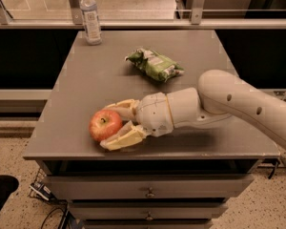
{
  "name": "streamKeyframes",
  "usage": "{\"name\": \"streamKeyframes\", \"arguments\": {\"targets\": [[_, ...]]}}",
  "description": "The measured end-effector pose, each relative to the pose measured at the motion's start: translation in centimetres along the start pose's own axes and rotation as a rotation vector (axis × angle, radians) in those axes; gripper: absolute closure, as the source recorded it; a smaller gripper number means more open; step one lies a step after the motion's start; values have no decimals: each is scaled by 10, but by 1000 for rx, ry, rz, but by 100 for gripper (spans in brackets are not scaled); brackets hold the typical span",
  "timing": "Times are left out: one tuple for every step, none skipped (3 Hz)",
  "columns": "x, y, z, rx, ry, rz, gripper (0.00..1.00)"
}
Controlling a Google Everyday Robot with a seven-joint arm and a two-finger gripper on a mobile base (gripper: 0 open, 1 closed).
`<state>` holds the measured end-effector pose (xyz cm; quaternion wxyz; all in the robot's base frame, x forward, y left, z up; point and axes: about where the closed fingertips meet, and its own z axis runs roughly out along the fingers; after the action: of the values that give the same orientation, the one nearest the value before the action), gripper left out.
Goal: Move apple near blue plastic bottle
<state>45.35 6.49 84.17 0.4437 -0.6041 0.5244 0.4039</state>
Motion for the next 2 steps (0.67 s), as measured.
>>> {"name": "streamKeyframes", "arguments": {"targets": [[-11,-13,-6,10,8,14,100],[-30,-49,-25,44,31,41,100]]}}
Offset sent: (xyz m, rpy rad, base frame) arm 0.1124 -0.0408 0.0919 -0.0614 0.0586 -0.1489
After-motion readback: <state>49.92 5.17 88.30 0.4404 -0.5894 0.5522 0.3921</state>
